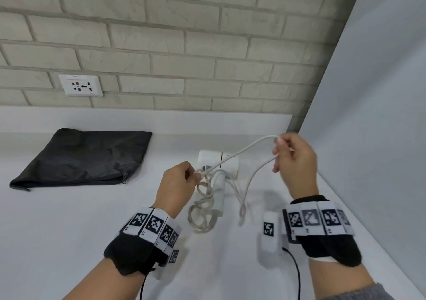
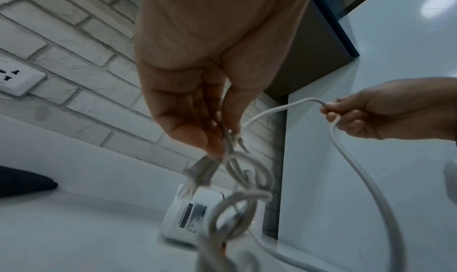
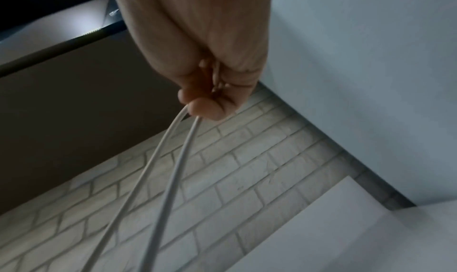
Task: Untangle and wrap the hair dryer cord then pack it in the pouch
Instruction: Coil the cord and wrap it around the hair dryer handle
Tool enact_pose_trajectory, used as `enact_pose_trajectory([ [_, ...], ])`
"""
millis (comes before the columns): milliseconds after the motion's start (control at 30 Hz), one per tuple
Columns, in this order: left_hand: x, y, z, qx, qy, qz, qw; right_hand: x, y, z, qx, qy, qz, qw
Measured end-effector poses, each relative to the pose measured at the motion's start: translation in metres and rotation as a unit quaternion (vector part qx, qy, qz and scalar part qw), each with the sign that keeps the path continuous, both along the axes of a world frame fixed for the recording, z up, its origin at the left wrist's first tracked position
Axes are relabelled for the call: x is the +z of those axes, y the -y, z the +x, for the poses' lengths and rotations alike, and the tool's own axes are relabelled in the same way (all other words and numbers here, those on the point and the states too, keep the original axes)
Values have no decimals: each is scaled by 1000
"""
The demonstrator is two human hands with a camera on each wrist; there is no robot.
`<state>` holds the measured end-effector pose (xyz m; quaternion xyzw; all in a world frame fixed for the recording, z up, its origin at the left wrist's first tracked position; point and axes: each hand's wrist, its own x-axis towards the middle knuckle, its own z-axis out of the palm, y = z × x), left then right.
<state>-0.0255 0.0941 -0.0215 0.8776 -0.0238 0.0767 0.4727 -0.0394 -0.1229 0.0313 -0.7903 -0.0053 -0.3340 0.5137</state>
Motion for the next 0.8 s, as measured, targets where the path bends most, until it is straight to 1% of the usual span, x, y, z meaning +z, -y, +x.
enact_pose_trajectory([
  [67, 2, 2, 1, 7, 4, -21, 1000, 0, 9, -2, -30, -2, 42, 999],
  [167, 4, 7, 3, 4, -7, -46, 999, -8, 7, -7, -13, 4, 85, 996],
  [200, 5, 7, 4, 0, -17, -53, 998, -12, 6, -9, -4, 6, 104, 995],
  [300, 6, 6, 3, -18, -77, -117, 990, -21, 7, -9, -7, 5, 172, 985],
  [367, 4, 5, 5, -10, -89, -111, 990, -28, 6, -9, -17, -4, 197, 980],
  [467, 4, 3, 6, 5, -112, -99, 989, -35, 6, -10, -25, -17, 202, 979],
  [500, 6, 3, 6, 10, -110, -113, 987, -36, 9, -10, -31, -25, 180, 983],
  [533, 8, 3, 4, 13, -103, -128, 986, -36, 12, -9, -39, -43, 130, 990],
  [567, 10, 3, 4, 19, -92, -138, 986, -36, 16, -8, -48, -68, 56, 995],
  [600, 11, 3, 4, 23, -74, -138, 987, -36, 20, -8, -56, -100, -31, 993],
  [633, 12, 3, 3, 21, -55, -128, 990, -35, 20, -8, -63, -134, -119, 982],
  [700, 12, 5, 2, 13, -29, -108, 994, -32, 15, -11, -59, -182, -275, 942],
  [733, 12, 7, 2, 9, -21, -102, 995, -28, 8, -14, -34, -183, -331, 925],
  [767, 12, 8, 1, 6, -15, -100, 995, -23, 0, -17, 11, -184, -366, 912],
  [800, 13, 10, 0, 5, -11, -98, 995, -20, -11, -19, 73, -194, -372, 905],
])
